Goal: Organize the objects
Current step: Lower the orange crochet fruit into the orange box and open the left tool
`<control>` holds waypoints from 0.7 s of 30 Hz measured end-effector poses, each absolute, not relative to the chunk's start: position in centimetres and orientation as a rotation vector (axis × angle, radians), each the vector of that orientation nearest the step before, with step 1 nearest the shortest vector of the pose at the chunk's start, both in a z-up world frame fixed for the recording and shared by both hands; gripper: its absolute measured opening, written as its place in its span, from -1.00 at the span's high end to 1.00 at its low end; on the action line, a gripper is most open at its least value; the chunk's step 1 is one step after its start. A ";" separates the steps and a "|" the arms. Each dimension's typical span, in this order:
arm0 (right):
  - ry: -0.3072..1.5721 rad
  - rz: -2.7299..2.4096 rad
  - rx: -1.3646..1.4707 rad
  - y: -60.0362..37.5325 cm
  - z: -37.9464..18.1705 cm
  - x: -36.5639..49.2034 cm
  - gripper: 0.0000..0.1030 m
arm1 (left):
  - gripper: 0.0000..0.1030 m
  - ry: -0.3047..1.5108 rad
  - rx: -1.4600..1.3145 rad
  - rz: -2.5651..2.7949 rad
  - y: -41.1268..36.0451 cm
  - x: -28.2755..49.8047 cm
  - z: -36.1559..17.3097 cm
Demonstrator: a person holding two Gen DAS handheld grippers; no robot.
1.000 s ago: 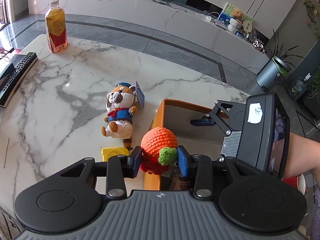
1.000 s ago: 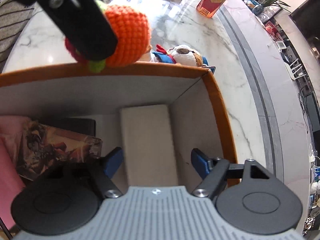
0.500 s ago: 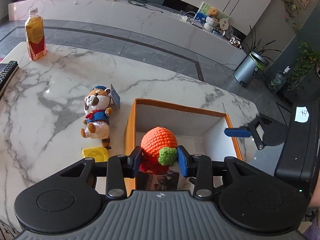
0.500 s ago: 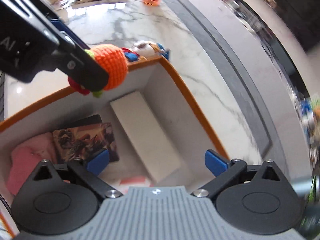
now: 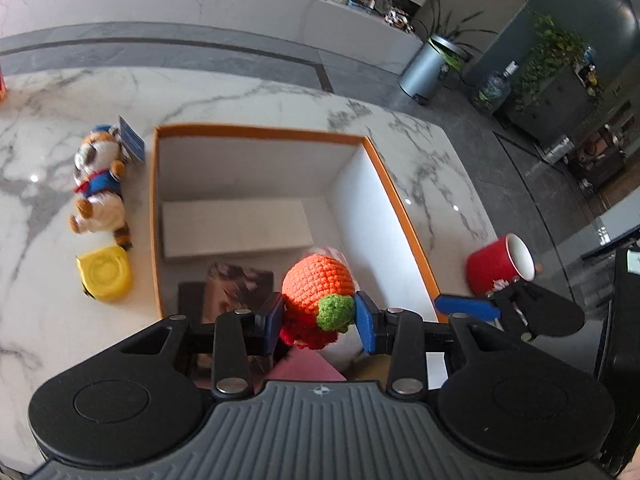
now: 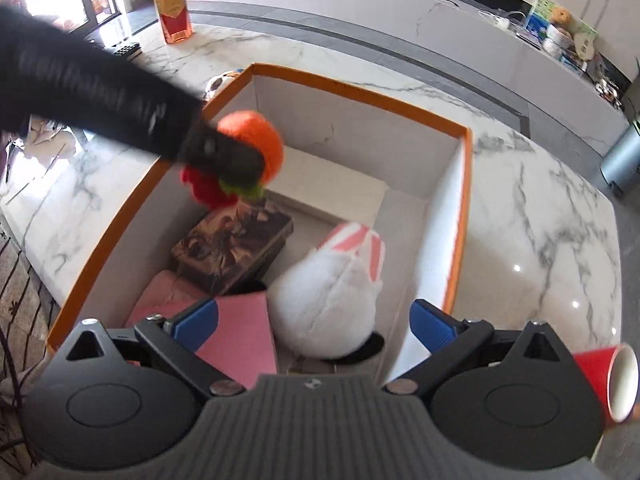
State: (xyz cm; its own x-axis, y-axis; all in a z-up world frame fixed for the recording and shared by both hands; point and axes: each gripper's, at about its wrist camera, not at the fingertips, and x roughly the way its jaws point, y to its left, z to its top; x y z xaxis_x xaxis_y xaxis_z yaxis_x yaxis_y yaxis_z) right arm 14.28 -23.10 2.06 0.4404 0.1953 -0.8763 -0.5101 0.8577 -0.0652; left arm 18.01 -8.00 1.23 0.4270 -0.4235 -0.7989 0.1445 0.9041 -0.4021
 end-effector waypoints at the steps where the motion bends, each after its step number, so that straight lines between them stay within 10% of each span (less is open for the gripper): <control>1: 1.022 0.445 -0.328 -23.5 2.2 13.7 -0.97 | 0.15 1.097 -0.297 -0.366 -8.2 17.7 0.7; 21: 1.009 0.484 -0.338 -24.0 2.9 10.7 -0.97 | 0.14 1.060 -0.273 -0.307 -14.4 26.7 -1.9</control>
